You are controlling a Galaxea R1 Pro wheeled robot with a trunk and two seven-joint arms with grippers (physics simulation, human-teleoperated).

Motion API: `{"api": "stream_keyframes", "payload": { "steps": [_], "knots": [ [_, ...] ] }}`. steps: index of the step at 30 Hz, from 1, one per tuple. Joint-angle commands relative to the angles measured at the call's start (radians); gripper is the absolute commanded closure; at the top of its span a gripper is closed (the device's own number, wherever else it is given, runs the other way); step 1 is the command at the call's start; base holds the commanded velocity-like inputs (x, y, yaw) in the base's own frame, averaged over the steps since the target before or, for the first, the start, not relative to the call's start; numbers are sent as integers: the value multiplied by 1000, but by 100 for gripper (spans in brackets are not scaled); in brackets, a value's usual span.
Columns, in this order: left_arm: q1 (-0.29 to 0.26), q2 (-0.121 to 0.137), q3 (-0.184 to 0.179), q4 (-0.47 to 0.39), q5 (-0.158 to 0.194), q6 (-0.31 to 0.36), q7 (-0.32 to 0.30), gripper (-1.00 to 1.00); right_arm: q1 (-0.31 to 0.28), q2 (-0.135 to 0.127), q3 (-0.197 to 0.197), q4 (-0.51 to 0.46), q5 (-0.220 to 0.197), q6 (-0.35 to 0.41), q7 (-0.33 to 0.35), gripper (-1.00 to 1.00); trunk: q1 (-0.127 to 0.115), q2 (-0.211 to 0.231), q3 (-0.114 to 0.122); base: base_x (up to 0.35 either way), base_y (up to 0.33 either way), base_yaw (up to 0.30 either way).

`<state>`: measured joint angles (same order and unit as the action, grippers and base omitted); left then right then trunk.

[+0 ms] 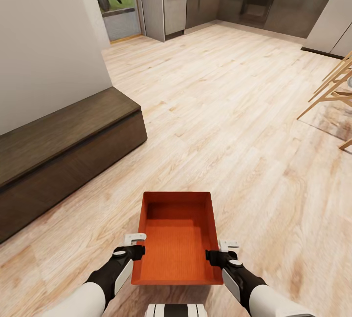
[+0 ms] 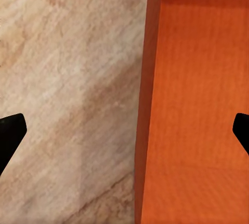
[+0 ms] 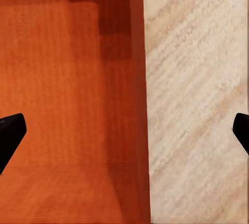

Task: Move the two storage containers from the living room to the garage. In the garage, place one container on the floor and stack the other container on top of it (either order is fine).

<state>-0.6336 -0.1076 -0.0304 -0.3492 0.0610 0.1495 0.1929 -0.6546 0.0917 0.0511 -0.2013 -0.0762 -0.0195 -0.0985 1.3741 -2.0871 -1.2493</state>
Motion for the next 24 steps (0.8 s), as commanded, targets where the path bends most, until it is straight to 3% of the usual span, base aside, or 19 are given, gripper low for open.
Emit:
{"api": "stream_keyframes", "payload": {
  "steps": [1, 24],
  "knots": [
    [0, 0, -3, -2, 6, 5, 5, -100, 0, -2, 6, 0, -8, -2, -4, -100, 0, 0, -1, 0, 0, 0],
    [0, 0, -3, -2, 6, 5, 6, -100, 0, -10, 10, 0, -7, -2, 0, -100, 0, 0, -1, 0, 0, 0]
  ]
}}
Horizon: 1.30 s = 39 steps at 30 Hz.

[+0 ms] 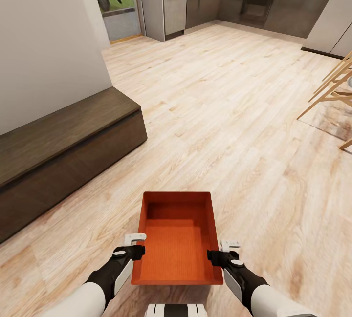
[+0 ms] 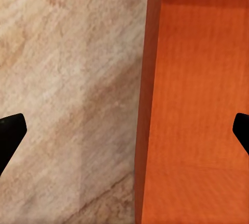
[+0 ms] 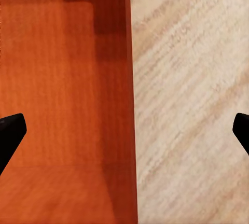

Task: Move the two storage containers from the living room to the garage. In the garage, place one container on the floor and stack the other container on top of it (either order is fine).

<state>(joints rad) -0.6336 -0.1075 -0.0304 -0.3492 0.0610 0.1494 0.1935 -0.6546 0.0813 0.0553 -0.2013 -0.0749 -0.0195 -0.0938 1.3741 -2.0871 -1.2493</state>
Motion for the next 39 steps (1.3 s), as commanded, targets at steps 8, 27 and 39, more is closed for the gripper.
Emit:
{"api": "stream_keyframes", "payload": {
  "steps": [8, 27, 39],
  "knots": [
    [0, 0, -4, -2, 6, 5, 5, -100, 0, 0, 6, 0, -8, -2, -4, -100, 0, 0, -1, 0, 0, 0],
    [0, -6, -4, -2, 6, 5, 4, -100, 0, 0, 6, 0, -8, -3, -7, -100, 0, 0, -1, 0, 0, 0],
    [0, -6, -4, -2, 6, 5, 6, -100, 0, 0, 6, 0, -8, -4, -7, -100, 0, 0, -1, 0, 0, 0]
  ]
}}
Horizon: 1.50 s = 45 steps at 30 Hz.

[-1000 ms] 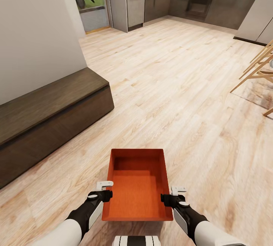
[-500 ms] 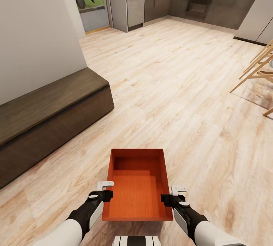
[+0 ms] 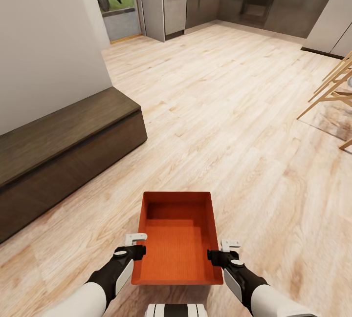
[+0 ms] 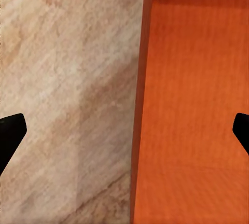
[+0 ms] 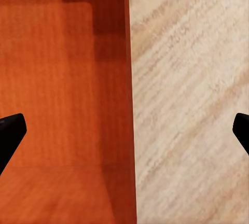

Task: Move the two storage containers from the living room to the garage. In the garage, place one container on the floor and stack the other container on top of it (either order is fine).

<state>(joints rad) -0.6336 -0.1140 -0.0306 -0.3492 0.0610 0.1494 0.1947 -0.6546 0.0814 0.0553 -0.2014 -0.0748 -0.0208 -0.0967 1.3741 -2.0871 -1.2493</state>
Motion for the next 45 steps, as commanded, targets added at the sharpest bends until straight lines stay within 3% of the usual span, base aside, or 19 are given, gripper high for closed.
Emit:
{"api": "stream_keyframes", "payload": {
  "steps": [1, 14, 30, 45],
  "knots": [
    [0, 0, -4, -2, 6, 5, 5, -100, 0, 0, 6, 0, -8, -2, -4, -100, 0, 0, -1, 0, 0, 0],
    [0, -1, -3, -3, 9, 1, 5, -100, 0, 0, 6, 0, -8, -2, -4, -100, 0, 0, -1, 0, 0, 0],
    [0, -1, -3, -4, 10, 2, 5, -100, 0, 0, 6, 0, -8, -2, -4, -100, 61, -112, -51, 0, 0, 0],
    [0, 0, -3, -4, 9, 2, 5, -100, 0, 0, 6, 0, -8, -1, -3, -100, 61, -112, -51, 0, 0, 0]
  ]
}}
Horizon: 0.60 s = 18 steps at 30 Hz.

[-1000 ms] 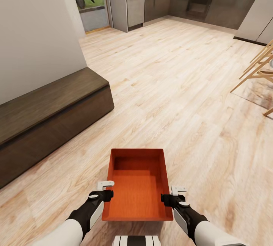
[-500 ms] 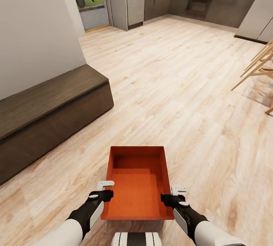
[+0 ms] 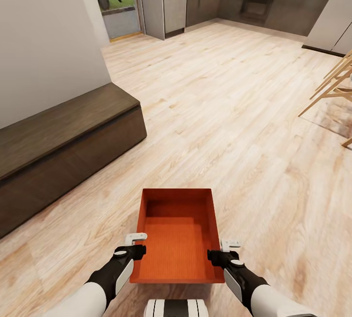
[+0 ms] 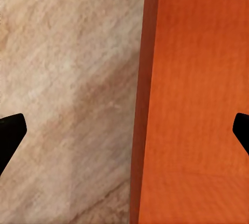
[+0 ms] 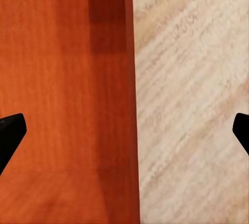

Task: Move the two storage containers from the living room to the garage. In the garage, place one container on the floor and stack the other container on top of it (either order is fine).

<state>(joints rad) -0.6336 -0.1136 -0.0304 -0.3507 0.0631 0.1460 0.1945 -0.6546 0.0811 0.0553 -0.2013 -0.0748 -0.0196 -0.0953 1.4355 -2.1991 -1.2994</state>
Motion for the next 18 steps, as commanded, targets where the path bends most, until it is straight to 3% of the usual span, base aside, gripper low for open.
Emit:
{"api": "stream_keyframes", "payload": {
  "steps": [1, 12, 18],
  "knots": [
    [0, 0, -3, -2, 7, 5, 5, -100, 0, 0, 6, 0, -8, -2, -4, -100, 0, 0, -1, 0, 0, 0],
    [0, 0, -3, -2, 6, 6, 5, -100, 0, 0, 6, 0, -8, -5, -4, -100, 34, -63, -29, 0, 0, 0],
    [0, 0, -3, -2, 6, 6, 5, -100, 0, 0, 6, 0, -8, -6, -4, -100, 34, -63, -29, 0, 0, 0]
  ]
}}
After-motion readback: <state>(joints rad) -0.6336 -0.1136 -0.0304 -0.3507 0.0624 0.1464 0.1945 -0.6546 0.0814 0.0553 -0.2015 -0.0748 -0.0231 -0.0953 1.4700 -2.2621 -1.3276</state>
